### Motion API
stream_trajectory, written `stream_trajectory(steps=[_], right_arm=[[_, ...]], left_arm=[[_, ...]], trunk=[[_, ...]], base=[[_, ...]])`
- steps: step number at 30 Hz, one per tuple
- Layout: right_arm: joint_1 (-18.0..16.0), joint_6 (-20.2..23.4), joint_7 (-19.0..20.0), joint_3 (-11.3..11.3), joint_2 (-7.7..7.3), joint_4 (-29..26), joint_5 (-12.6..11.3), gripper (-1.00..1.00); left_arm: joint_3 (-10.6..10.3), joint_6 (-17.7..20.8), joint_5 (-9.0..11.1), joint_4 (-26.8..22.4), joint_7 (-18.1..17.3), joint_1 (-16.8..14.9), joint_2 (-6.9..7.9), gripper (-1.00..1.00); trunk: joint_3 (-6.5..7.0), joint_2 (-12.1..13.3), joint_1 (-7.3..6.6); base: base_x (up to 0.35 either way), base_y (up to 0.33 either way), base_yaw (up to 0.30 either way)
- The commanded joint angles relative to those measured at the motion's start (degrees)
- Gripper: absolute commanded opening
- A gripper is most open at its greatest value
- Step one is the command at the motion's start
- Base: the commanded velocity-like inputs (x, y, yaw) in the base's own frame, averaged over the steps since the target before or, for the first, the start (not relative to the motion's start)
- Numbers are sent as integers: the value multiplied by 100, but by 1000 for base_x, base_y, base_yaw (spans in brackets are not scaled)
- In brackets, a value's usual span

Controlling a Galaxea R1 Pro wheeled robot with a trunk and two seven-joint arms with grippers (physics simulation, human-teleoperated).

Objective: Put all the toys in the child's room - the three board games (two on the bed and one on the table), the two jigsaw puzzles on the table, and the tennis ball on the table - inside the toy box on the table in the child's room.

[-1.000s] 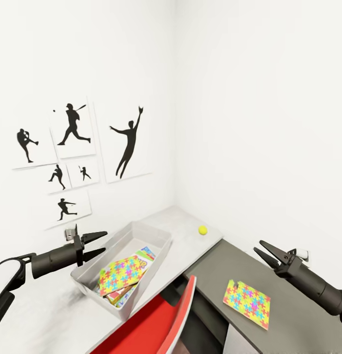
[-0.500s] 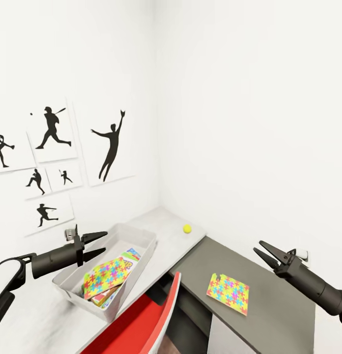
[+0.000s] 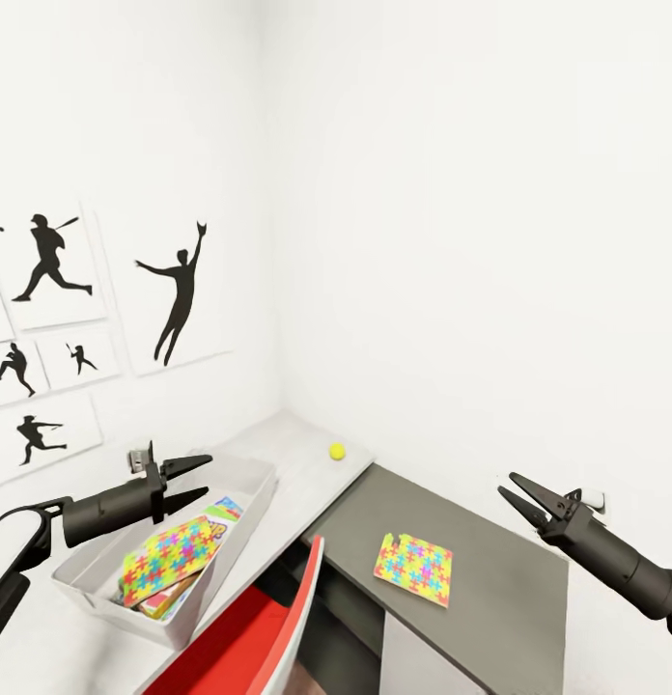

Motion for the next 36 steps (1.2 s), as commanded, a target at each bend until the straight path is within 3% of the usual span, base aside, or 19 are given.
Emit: stream_trajectory(steps=[1,23,36], right_arm=[[-4,26,17,-4,0,3,3,100],[-4,-93,11,6,0,12,6,100],[-4,-175,14,13,0,52,0,100]], left_arm=[[4,19,-60,1,-61,-2,2,100],[1,19,-69,-2,-59,-1,-1,100],[1,19,-69,-2,-58,-2,-17,100]], trunk=[[5,-3,2],[156,-3,2],[245,-3,2]], base=[[-1,-82,-209],[0,-100,-209],[0,-222,-209]])
